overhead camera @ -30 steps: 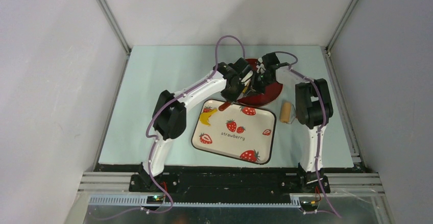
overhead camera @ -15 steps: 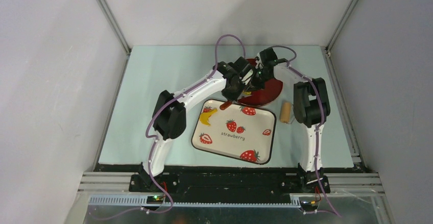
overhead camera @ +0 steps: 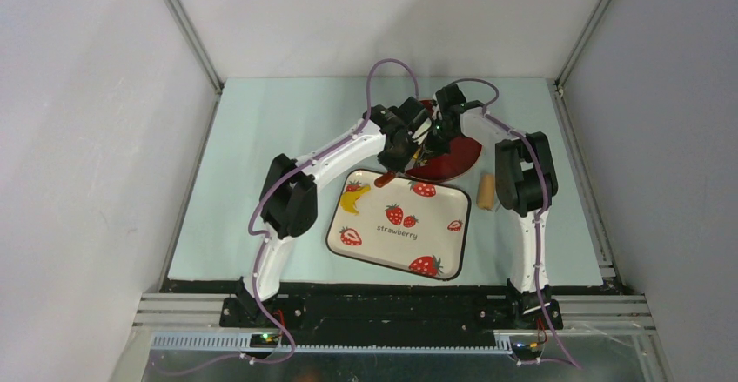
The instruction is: Roll out the dumpling wrappers from the dough
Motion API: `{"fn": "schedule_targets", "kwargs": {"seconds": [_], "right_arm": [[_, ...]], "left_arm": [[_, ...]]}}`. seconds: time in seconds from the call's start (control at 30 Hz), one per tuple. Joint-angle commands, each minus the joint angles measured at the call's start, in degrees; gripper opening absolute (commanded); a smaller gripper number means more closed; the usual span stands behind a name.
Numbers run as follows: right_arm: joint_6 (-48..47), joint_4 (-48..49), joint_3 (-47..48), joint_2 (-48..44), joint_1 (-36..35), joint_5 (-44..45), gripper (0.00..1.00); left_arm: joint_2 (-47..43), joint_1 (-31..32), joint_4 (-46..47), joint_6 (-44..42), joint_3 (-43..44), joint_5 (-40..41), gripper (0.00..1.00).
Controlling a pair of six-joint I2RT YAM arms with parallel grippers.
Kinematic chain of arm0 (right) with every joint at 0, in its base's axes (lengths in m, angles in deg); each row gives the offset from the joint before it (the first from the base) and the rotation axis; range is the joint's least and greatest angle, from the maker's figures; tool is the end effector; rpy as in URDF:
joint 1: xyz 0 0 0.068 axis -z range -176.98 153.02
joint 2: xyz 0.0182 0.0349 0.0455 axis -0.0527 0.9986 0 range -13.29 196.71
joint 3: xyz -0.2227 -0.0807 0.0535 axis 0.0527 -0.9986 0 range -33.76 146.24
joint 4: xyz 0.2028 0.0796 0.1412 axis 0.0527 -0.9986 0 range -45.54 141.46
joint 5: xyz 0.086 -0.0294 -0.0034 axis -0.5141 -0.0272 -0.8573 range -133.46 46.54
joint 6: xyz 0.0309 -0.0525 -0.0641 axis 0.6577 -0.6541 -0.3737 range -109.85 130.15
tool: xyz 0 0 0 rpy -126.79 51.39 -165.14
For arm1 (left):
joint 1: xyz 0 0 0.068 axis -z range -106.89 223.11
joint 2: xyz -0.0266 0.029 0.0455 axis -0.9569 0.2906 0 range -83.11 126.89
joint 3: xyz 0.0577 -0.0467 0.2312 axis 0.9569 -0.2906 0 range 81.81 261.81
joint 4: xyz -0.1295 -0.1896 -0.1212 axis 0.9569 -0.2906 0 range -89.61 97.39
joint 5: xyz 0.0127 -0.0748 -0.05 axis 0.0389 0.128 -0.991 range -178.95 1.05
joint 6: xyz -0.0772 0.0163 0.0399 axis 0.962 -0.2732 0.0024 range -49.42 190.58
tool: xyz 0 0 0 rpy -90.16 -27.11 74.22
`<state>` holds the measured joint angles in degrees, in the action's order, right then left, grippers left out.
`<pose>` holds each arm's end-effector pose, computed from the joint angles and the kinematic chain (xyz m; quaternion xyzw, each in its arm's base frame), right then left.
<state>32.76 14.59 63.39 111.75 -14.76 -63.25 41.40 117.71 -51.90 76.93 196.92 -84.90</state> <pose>0.4296 0.1657 0.1096 0.0029 0.9620 0.2317 0.1441 0.3293 -0.3169 0.1830 0.3156 0.9301 -0.0481 0.1817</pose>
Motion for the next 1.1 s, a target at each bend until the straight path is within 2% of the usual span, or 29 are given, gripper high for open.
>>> {"fn": "schedule_targets", "kwargs": {"seconds": [0.0,0.33,0.7,1.07], "right_arm": [[-1.5,-1.7,1.5,1.2,-0.7,2.7,0.06],[-1.5,-2.9,2.3,1.0,-0.6,1.7,0.07],[-1.6,-4.2,2.4,-0.3,-0.7,1.0,0.09],[-1.5,-5.8,-0.6,-7.7,-0.7,-0.3,0.13]], "left_arm": [[-2.6,-0.3,0.6,-1.2,0.5,0.0,0.00],[-5.5,-0.3,-0.3,-2.8,-3.6,2.8,0.00],[-12.5,-0.4,-0.3,-3.4,-7.5,6.7,0.00],[-21.5,-2.5,0.6,-0.5,-12.4,7.6,0.00]]}}
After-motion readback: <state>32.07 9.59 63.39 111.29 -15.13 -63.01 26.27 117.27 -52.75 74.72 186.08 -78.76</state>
